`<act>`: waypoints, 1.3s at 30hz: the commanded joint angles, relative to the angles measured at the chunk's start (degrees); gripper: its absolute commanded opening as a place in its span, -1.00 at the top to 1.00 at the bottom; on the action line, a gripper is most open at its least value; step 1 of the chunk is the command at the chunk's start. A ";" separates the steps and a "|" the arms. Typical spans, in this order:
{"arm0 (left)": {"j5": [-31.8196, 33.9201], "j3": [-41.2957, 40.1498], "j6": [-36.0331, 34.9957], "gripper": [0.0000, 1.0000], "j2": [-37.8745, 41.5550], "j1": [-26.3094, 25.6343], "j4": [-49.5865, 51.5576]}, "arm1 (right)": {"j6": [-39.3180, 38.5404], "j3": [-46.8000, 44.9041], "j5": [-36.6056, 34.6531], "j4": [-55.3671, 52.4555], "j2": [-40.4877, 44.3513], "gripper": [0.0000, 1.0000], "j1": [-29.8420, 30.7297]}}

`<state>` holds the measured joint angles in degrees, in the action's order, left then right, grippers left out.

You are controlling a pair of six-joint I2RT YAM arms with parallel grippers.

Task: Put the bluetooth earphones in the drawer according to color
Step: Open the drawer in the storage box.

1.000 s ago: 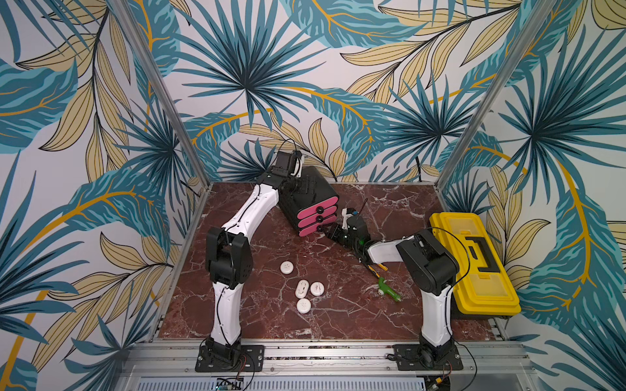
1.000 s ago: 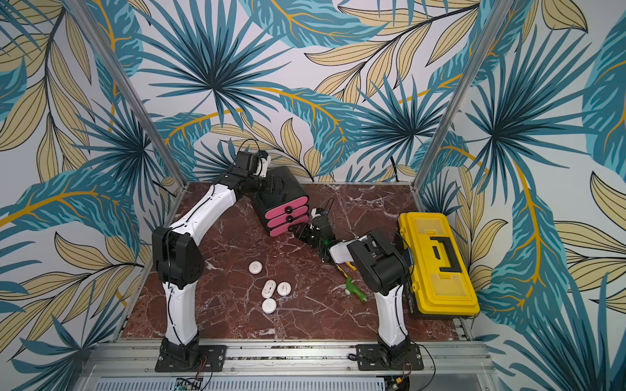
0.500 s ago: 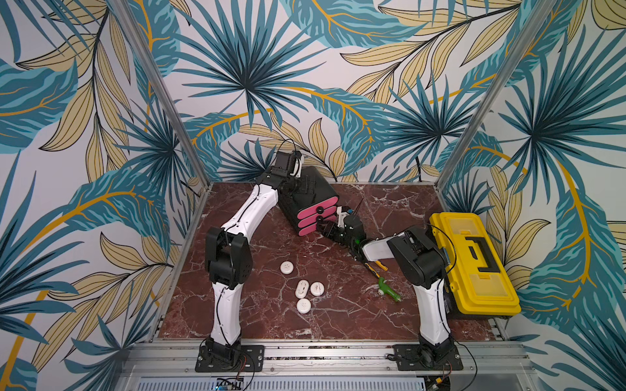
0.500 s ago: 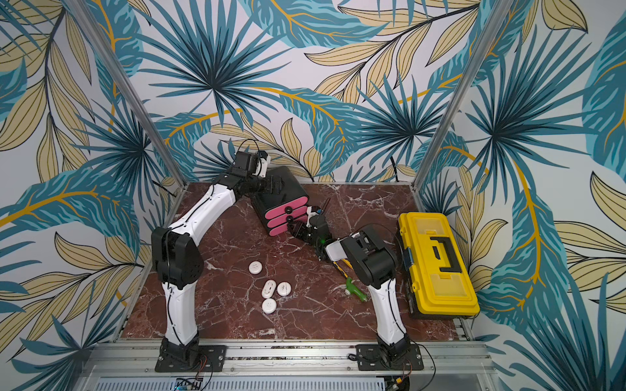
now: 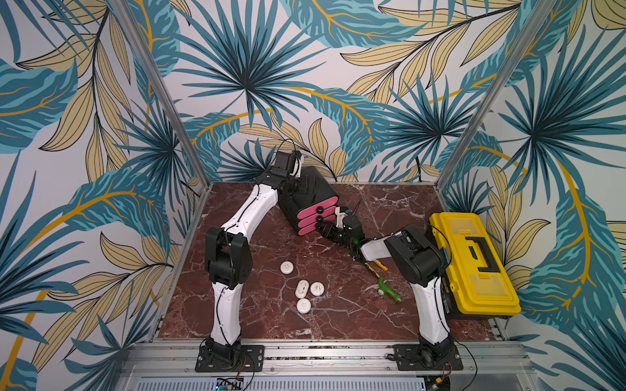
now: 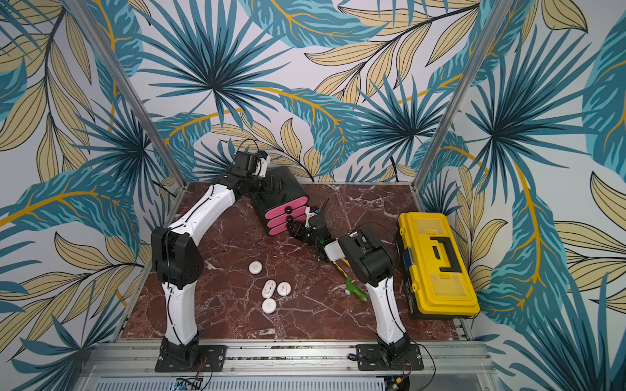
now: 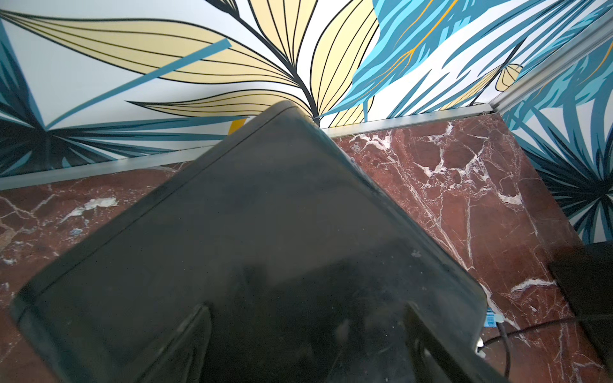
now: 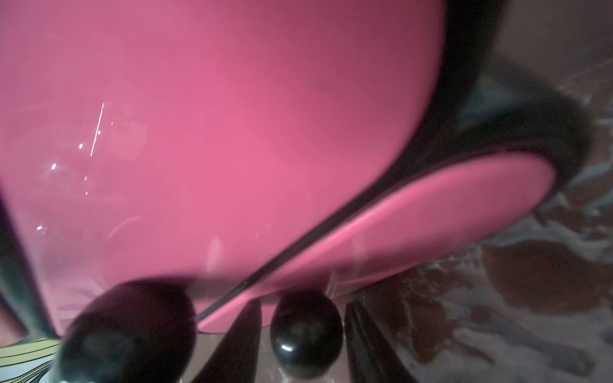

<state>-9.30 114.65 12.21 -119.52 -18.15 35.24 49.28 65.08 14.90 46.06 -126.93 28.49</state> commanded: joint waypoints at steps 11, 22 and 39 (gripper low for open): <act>-1.04 -3.45 1.73 -0.90 -2.10 0.67 9.34 | -0.80 0.63 -0.39 1.57 -1.42 0.34 -0.06; -0.89 -4.05 2.03 -0.90 -2.11 0.86 9.19 | -2.59 -7.46 -1.58 0.00 6.41 0.46 0.03; -1.30 -5.92 2.74 -0.90 -1.85 1.70 8.13 | -4.42 -22.46 -4.49 -13.67 22.64 0.45 1.57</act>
<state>-10.39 112.92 12.64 -118.87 -17.61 33.47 45.60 44.27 12.43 34.74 -106.69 30.26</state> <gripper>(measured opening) 0.953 0.348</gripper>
